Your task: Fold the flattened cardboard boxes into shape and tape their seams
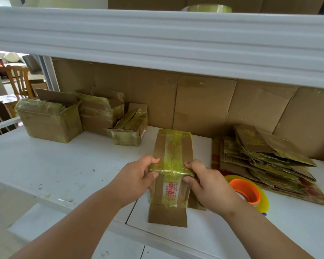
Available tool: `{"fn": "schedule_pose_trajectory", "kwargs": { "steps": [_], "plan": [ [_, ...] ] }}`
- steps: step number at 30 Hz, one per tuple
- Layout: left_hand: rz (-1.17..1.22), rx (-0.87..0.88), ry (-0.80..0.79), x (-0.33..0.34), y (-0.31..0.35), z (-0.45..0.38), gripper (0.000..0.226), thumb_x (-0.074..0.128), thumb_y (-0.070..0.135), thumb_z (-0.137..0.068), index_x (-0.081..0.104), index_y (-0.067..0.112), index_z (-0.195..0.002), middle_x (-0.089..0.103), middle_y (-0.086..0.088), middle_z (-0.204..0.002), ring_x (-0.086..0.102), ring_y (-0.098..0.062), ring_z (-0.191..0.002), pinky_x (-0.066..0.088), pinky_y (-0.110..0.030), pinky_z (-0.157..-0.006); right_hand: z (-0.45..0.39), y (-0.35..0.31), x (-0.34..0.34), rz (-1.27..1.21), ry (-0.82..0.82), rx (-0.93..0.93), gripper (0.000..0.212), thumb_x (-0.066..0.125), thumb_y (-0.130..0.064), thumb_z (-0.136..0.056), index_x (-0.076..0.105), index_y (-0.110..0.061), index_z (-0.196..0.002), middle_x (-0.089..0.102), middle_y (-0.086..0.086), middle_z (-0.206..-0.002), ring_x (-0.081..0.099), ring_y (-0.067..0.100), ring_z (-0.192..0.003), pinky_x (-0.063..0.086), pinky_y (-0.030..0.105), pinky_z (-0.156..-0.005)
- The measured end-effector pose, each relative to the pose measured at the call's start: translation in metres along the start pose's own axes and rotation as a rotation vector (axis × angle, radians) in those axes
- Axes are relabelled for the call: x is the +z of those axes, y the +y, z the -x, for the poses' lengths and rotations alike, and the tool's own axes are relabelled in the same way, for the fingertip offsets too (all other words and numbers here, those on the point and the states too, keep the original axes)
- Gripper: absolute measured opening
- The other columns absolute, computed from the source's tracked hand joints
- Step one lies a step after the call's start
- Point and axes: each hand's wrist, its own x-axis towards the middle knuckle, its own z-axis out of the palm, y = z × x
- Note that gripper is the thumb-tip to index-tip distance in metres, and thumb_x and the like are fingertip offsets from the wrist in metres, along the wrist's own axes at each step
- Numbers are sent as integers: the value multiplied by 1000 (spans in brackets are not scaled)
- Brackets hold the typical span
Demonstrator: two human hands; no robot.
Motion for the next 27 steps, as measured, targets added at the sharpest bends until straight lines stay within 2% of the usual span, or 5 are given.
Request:
{"fn": "schedule_pose_trajectory", "kwargs": {
  "steps": [5,9,12,17,27],
  "plan": [
    [-21,14,67,5,2,3,48,56,25,-99,44,38,-144,67,5,-75,67,-7,-78,53,-22,-78,1,-2,-3,25,11,-8,31,49,-38,-102,46,-28,-132,67,-5,-105,63,12,-90,53,31,-75],
    [453,-210,-9,-4,7,13,88,70,23,-92,10,45,-153,68,-10,-71,72,-20,-81,51,-34,-95,6,1,-7,-22,13,5,36,48,-36,-102,45,-29,-138,64,-8,-103,61,10,-91,49,23,-73],
    [739,-435,142,-11,-5,15,62,61,16,-97,33,25,-152,60,-5,-60,69,-22,-79,50,-40,-95,12,6,-11,-98,76,39,39,49,-35,-102,45,-31,-141,64,-9,-119,61,11,-102,50,25,-82],
    [499,-449,108,-6,-8,17,37,47,8,-102,55,21,-136,62,-3,-82,60,-16,-87,47,-25,-76,14,5,-17,-146,164,20,41,47,-35,-102,45,-31,-142,62,-10,-120,62,9,-99,53,26,-80],
    [535,-473,212,-18,-12,14,34,54,-2,-97,74,24,-105,72,-1,-96,58,-14,-73,49,-25,-68,2,1,-22,-382,297,84,31,50,-29,-102,49,-32,-132,65,-14,-97,65,2,-84,58,28,-74]
  ]
}}
